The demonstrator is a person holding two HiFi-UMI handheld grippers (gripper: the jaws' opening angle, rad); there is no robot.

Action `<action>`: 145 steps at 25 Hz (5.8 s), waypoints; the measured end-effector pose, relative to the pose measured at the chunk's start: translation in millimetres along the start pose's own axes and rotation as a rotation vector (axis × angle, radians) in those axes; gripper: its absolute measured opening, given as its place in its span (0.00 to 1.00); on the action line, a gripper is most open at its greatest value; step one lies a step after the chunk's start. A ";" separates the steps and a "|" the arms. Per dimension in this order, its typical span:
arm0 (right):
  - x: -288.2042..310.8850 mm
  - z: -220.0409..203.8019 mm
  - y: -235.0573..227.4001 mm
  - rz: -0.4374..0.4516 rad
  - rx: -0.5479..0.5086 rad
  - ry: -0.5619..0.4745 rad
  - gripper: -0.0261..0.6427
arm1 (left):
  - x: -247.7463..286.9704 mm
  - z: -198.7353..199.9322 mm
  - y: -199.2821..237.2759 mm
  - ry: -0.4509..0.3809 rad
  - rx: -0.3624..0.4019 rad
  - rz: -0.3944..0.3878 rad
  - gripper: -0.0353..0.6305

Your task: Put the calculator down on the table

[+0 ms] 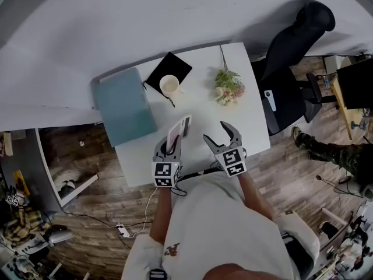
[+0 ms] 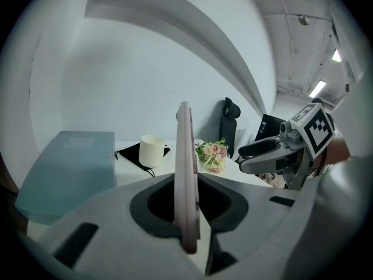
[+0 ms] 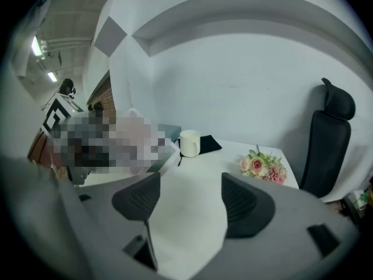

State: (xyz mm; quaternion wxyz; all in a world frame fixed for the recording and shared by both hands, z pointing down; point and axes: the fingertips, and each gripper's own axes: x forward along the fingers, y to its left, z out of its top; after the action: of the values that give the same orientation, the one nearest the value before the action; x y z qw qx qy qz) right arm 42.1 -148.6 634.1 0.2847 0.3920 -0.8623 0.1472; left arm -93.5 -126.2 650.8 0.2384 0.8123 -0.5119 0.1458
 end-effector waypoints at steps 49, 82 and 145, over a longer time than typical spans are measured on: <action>33.4 -86.3 7.4 0.086 0.016 0.200 0.53 | 43.0 -86.0 -22.6 0.174 -0.237 -0.113 0.16; 36.5 -91.4 15.5 0.093 0.013 0.214 0.53 | 54.8 -107.5 -6.9 0.183 -0.419 -0.082 0.24; 39.2 -77.8 33.0 0.076 -0.008 0.209 0.53 | 43.4 -122.7 38.6 0.238 -0.267 0.110 0.60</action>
State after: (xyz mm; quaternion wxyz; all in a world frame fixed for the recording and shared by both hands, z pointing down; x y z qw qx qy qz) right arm 25.4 -113.3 718.7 0.3690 0.3405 -0.8426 0.1947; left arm -108.6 -107.5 784.5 0.3946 0.7213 -0.5386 0.1844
